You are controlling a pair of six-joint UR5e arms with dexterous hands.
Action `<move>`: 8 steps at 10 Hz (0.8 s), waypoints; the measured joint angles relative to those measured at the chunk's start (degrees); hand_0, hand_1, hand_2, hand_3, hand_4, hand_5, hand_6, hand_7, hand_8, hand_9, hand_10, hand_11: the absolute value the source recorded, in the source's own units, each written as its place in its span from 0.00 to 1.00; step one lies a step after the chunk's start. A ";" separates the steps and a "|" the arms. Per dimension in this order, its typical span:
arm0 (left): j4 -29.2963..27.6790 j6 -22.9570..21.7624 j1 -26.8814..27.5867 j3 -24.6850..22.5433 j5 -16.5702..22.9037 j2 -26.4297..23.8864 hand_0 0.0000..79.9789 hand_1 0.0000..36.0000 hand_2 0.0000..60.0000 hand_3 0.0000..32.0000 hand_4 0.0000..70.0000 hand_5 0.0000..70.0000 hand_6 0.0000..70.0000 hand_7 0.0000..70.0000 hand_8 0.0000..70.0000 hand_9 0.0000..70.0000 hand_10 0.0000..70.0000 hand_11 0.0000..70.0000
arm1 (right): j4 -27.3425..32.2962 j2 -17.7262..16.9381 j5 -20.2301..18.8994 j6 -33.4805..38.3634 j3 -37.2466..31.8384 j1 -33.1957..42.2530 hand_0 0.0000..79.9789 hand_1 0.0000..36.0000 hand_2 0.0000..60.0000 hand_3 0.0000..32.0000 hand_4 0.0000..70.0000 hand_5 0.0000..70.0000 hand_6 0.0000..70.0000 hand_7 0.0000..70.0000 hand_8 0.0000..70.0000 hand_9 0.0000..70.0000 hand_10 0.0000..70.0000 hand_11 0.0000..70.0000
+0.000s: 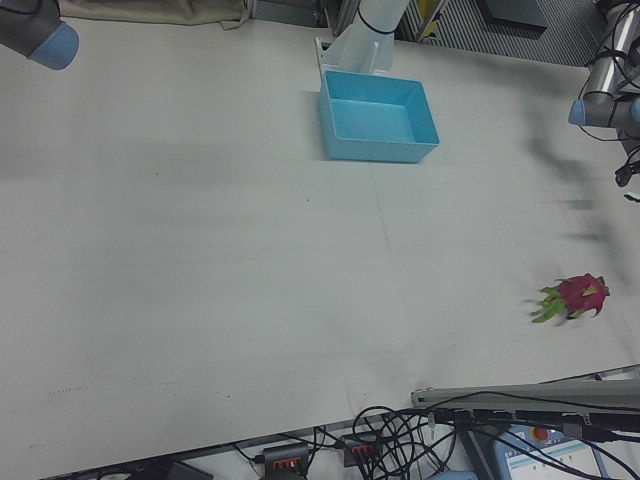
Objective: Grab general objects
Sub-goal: 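Move the left hand toward the pink dragon fruit on the table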
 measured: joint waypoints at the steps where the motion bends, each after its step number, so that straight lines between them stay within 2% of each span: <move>1: 6.36 3.81 0.60 -3.64 0.54 -1.66 0.71 0.42 0.00 0.85 0.00 0.18 0.00 0.08 0.00 0.00 0.05 0.10 | 0.02 0.00 0.00 0.00 0.02 0.00 0.00 0.00 0.00 0.00 0.00 0.00 0.00 0.00 0.00 0.00 0.00 0.00; 3: 18.96 7.80 1.26 -6.28 0.84 -7.63 0.72 0.46 0.00 0.92 0.00 0.15 0.00 0.03 0.00 0.00 0.00 0.00 | 0.01 0.00 0.00 0.00 0.08 0.00 0.00 0.00 0.00 0.00 0.00 0.00 0.00 0.00 0.00 0.00 0.00 0.00; 4: 26.30 11.02 1.89 -6.34 0.83 -12.74 0.73 0.48 0.00 0.89 0.00 0.18 0.00 0.03 0.00 0.00 0.00 0.00 | 0.01 0.00 0.00 0.00 0.08 0.00 0.00 0.00 0.00 0.00 0.00 0.00 0.00 0.00 0.00 0.00 0.00 0.00; 5: 31.38 14.93 3.21 -5.00 0.59 -17.63 0.70 0.45 0.00 0.83 0.00 0.18 0.00 0.03 0.00 0.00 0.00 0.00 | 0.01 0.00 0.00 -0.01 0.04 0.00 0.00 0.00 0.00 0.00 0.00 0.00 0.00 0.00 0.00 0.00 0.00 0.00; 6: 33.54 17.66 4.76 -1.72 0.17 -21.62 0.68 0.41 0.00 0.73 0.00 0.18 0.00 0.03 0.00 0.00 0.00 0.00 | 0.03 0.00 0.00 0.00 0.02 0.00 0.00 0.00 0.00 0.00 0.00 0.00 0.00 0.00 0.00 0.00 0.00 0.00; 8: 35.03 19.58 6.37 5.49 -0.61 -27.60 0.69 0.46 0.00 0.65 0.00 0.23 0.00 0.05 0.00 0.00 0.00 0.01 | 0.01 0.00 0.00 -0.01 0.03 0.00 0.00 0.00 0.00 0.00 0.00 0.00 0.00 0.00 0.00 0.00 0.00 0.00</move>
